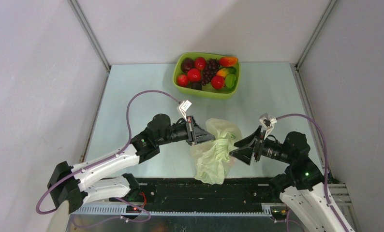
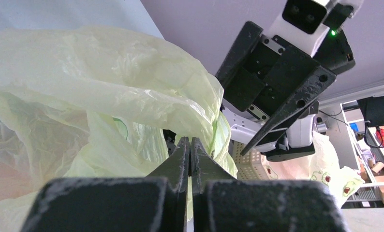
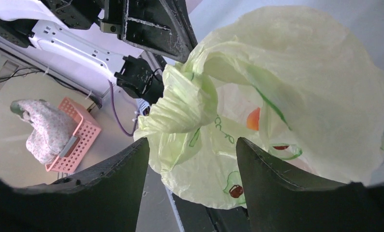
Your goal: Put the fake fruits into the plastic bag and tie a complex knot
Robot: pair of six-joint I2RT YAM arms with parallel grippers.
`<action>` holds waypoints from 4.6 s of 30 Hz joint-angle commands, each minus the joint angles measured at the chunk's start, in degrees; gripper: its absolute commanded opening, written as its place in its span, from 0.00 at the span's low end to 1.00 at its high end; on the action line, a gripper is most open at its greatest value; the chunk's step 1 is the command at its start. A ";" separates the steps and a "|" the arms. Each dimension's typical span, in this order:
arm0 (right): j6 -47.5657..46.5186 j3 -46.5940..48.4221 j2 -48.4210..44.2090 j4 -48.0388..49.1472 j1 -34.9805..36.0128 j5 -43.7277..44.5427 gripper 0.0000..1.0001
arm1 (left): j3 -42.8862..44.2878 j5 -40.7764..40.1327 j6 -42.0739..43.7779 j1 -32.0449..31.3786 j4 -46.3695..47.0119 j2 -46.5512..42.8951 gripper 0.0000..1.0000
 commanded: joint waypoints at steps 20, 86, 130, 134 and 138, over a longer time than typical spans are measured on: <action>1.27 9.50 1.31 -11.84 36.11 50.82 0.57 | 1.52 -3.44 1.34 0.19 -0.32 0.59 0.00; 7.40 -1.81 19.92 -13.97 20.58 68.10 0.00 | -1.19 -56.31 15.94 1.37 -21.41 1.95 0.00; 1.40 -0.60 17.35 -8.20 21.81 67.35 0.00 | -13.89 -45.00 -16.41 1.35 3.53 6.45 0.25; -2.25 1.95 16.58 -8.16 21.98 75.83 0.00 | -11.09 -48.52 -10.90 1.45 -0.02 4.21 0.02; -7.69 6.49 19.01 -7.29 21.94 82.85 0.00 | -8.32 -51.78 -4.79 1.44 -1.88 1.03 0.00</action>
